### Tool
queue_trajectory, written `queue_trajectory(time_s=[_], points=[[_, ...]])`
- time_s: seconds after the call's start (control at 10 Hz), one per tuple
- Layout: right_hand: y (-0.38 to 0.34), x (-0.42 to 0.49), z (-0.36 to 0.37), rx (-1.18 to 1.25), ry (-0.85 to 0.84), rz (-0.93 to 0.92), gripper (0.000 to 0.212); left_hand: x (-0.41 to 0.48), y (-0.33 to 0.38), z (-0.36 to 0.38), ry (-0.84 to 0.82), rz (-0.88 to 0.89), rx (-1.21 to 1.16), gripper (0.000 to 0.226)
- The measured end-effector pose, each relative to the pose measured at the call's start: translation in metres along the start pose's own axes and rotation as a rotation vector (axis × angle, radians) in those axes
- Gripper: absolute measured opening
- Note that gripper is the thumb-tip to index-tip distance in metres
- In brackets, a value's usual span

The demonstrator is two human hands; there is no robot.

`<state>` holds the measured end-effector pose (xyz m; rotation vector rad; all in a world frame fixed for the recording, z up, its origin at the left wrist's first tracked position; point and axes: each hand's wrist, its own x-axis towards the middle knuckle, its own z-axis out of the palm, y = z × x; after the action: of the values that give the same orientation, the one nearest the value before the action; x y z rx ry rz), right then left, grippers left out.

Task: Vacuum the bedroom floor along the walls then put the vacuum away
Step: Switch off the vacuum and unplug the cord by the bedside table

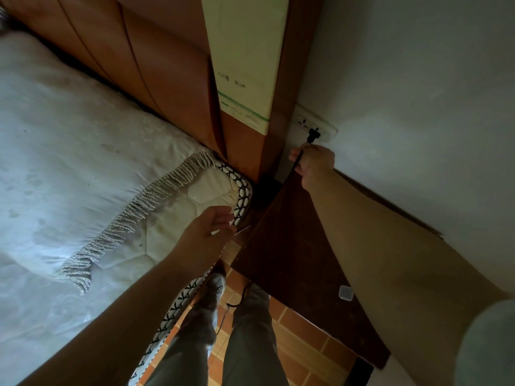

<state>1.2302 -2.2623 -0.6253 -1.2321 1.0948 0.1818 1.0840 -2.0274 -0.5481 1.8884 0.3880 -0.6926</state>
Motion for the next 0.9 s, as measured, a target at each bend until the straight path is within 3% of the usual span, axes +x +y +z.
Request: queue_trajectory(time_s=[0.2,0.3,0.6,0.9], points=[[0.008,0.005,0.002,-0.028,-0.037,-0.056,0.032,-0.001,-0.004,-0.001,-0.004,-0.002,0.016,0.037],[0.030,-0.008,0.001,-0.026,-0.001,0.054,0.031,-0.003,-0.007,0.000,-0.014,0.004,0.041,0.035],[0.073,-0.110,0.003,-0.099,-0.296,0.022,0.032,-0.017,-0.008,-0.003,-0.055,-0.017,0.020,0.038],[0.152,-0.229,-0.057,-0.375,-0.175,-0.057,0.010,-0.056,-0.052,-0.040,-0.205,0.026,0.098,0.037]])
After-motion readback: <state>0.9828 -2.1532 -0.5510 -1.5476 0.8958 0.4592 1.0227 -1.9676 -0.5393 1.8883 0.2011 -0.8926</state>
